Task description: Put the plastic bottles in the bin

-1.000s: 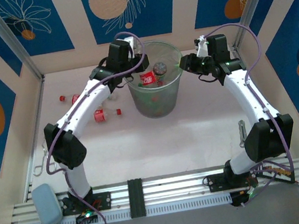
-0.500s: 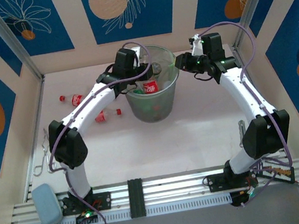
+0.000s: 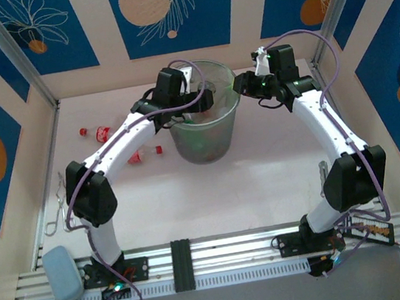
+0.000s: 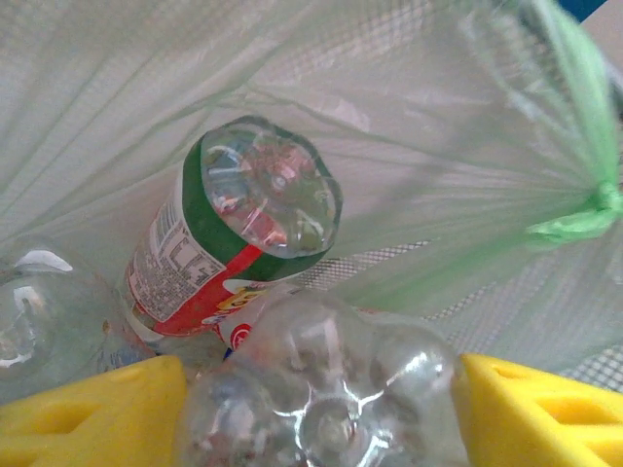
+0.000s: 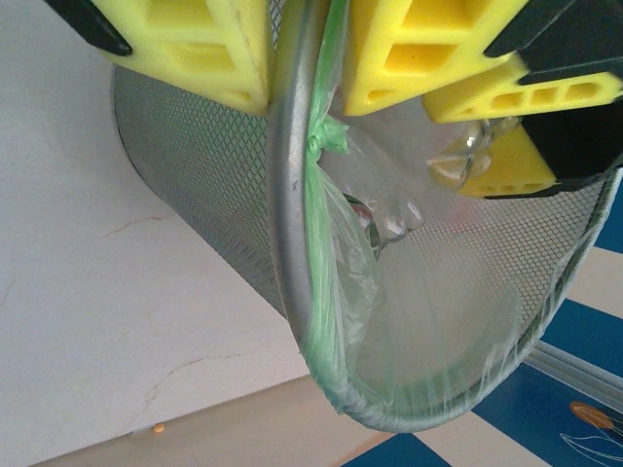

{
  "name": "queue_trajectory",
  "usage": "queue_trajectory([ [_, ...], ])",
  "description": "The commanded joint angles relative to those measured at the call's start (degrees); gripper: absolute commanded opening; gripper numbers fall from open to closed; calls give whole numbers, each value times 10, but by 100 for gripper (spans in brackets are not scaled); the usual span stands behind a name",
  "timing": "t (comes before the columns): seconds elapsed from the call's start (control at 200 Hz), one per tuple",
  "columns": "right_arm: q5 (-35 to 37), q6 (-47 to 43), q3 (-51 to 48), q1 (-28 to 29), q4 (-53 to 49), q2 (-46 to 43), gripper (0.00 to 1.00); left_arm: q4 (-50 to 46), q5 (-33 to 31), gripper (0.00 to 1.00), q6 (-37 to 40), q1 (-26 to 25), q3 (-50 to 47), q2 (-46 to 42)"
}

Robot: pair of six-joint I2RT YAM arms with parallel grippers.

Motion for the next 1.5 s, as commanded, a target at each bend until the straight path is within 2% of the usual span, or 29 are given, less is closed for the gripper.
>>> queue_trajectory([
  [0.0, 5, 1, 2, 7, -30, 8, 26, 2, 3, 72, 10, -6, 18, -46],
  [0.38, 9, 1, 0, 11, -31, 1, 22, -21, -24, 68, 30, 6, 51, -97],
  [0.51, 11, 2, -3, 15, -32, 0, 22, -49, -50, 70, 18, 31, 55, -132],
  [0.65, 14, 2, -5, 19, -30, -1, 21, -104, -62, 70, -15, 84, 41, -171],
  [0.835, 26, 1, -9, 29, -35, -8, 20, -114, -27, 70, -93, 196, -93, -253],
  [1.0, 50, 5, -13, 36, -49, -22, 20, -118, -46, 72, -136, 276, -231, -334],
  [1.105, 63, 14, -17, 38, -58, -31, 20, -108, -33, 73, -167, 322, -311, -362],
  [1.355, 72, 20, -25, 44, -65, -46, 20, -41, -23, 76, -292, 393, -453, -359],
  [1.496, 77, 16, -24, 45, -72, -52, 20, 5, -23, 76, -348, 408, -479, -325],
])
